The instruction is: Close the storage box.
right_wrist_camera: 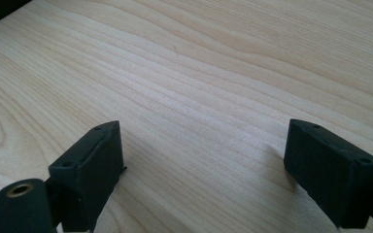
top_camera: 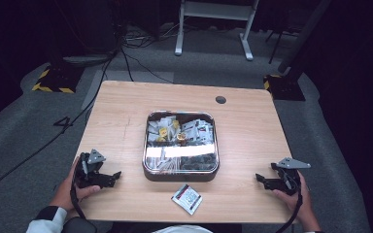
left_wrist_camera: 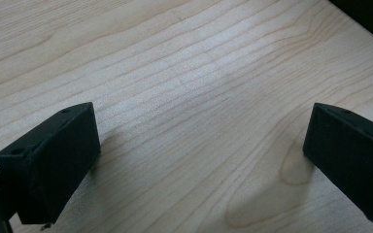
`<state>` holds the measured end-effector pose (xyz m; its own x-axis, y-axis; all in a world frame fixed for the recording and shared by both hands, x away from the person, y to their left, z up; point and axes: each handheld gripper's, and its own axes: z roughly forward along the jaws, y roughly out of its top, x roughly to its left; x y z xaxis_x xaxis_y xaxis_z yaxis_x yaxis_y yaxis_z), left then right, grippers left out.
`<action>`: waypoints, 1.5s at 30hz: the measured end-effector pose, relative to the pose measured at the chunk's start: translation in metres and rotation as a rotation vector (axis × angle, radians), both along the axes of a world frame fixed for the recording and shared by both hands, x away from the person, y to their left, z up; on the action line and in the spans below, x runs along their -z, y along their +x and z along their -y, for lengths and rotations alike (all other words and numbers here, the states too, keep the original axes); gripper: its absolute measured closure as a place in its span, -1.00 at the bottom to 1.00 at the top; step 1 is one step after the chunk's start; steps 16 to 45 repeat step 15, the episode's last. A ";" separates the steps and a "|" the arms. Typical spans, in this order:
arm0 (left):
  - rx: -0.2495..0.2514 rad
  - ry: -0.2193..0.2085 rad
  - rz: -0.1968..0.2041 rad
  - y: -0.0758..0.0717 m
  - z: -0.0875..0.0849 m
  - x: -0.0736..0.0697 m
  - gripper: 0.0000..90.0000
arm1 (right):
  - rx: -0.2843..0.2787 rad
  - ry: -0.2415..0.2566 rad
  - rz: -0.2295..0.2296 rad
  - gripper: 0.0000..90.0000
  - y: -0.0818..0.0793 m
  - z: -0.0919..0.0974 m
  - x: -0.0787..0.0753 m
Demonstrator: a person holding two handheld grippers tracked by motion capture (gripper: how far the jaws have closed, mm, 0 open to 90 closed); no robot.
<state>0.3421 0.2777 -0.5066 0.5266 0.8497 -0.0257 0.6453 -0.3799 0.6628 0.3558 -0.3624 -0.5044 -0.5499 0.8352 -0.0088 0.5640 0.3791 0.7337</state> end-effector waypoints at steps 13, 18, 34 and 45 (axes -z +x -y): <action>0.006 0.003 -0.001 0.002 0.000 0.000 -1.00 | -0.001 0.000 0.000 -0.68 0.001 0.000 0.000; 0.006 0.003 0.000 0.002 0.000 0.000 -1.00 | -0.001 0.000 0.000 -0.68 0.001 0.000 0.000; 0.006 0.003 0.000 0.002 0.000 0.000 -1.00 | -0.001 0.000 0.000 -0.68 0.001 0.000 0.000; 0.006 0.003 0.000 0.002 0.000 0.000 -1.00 | -0.001 0.000 0.000 -0.68 0.001 0.000 0.000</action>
